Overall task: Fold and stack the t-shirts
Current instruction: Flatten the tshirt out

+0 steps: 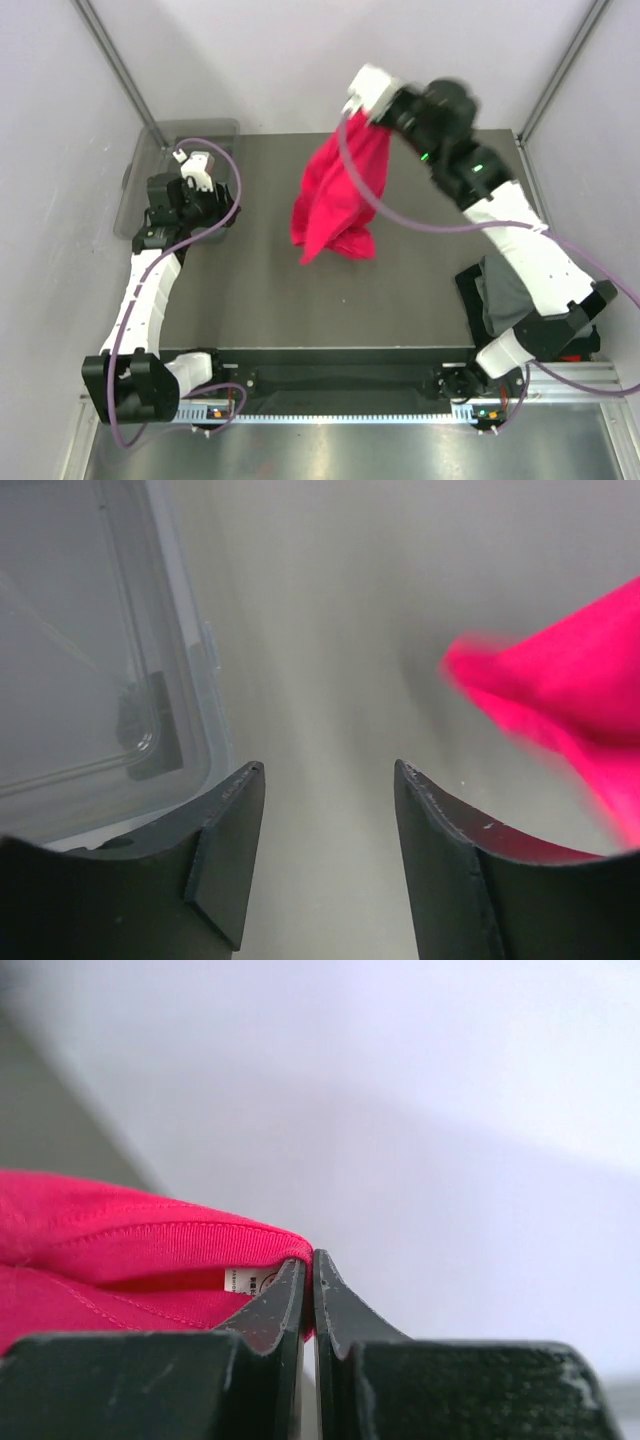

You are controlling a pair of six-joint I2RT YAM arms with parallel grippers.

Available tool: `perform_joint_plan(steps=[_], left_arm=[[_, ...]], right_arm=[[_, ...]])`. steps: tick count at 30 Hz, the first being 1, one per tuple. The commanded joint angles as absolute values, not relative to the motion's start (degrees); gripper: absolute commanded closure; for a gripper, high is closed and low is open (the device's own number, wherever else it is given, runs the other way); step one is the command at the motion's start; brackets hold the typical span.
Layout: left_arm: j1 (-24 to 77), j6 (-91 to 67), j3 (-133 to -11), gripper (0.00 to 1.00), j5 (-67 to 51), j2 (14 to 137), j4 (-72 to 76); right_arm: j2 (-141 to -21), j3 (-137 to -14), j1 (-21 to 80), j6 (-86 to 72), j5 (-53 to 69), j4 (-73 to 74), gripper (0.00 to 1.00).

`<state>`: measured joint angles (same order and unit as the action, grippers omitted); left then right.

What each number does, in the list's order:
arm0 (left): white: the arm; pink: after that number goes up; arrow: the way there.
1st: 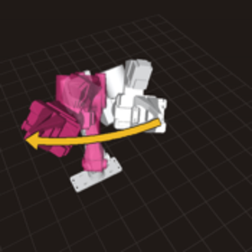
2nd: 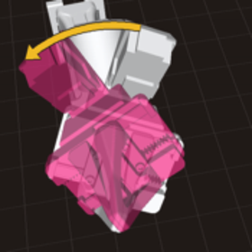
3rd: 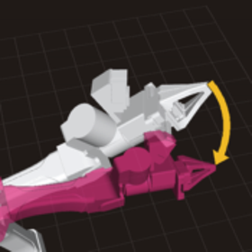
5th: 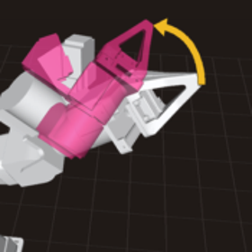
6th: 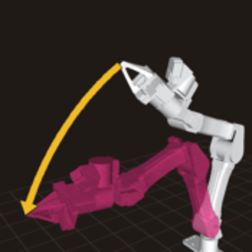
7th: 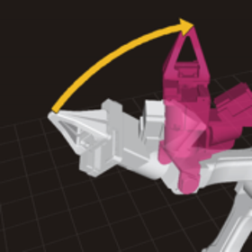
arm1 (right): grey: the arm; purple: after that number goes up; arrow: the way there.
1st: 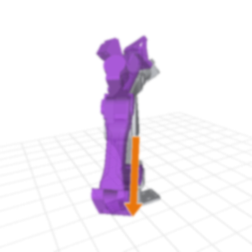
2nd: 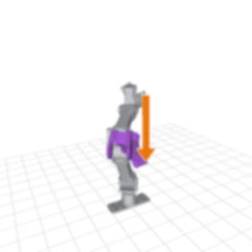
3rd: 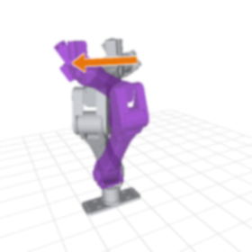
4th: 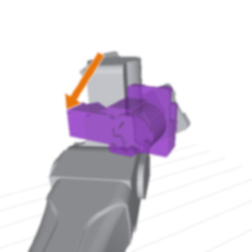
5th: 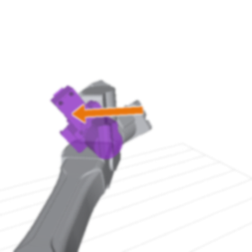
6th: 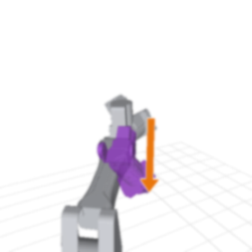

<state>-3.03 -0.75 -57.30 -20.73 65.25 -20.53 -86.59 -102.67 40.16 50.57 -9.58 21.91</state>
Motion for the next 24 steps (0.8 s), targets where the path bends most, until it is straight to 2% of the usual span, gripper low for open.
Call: perform_joint_plan(steps=[1, 4, 7, 12, 17, 24], left_arm=[[-3.25, -0.53, -59.49, 0.42, -24.16, 64.68, -18.54], [-2.55, 0.08, -59.94, 0.4, -26.71, 66.17, -19.25], [1.39, 2.37, -59.68, 0.37, -27.07, 68.02, -19.6], [16.59, 11.05, -60.73, 0.37, -22.51, 73.46, -23.46], [30.64, 19.24, -63.19, 0.37, -19.79, 82.69, -28.3], [33.05, 18.11, -71.16, 0.39, -10.38, 98.23, -25.65]], right_arm=[[-89.2, -112.48, 30.96, 50.11, -10.55, 19.25, 1.0], [-89.21, -113.21, 22.96, 48.26, -7.48, 18.55, 1.0], [-87.55, -103.13, 17.68, 46.59, -5.9, 16.53, 1.0], [-86.49, -77.4, 14.68, 46.5, -7.64, 10.83, 1.0], [-86.05, -70.5, 12.75, 43.87, -7.74, 7.82, 1.0], [-82.36, -66.63, 12.22, 37.36, -4.66, 9.58, 1.0]])
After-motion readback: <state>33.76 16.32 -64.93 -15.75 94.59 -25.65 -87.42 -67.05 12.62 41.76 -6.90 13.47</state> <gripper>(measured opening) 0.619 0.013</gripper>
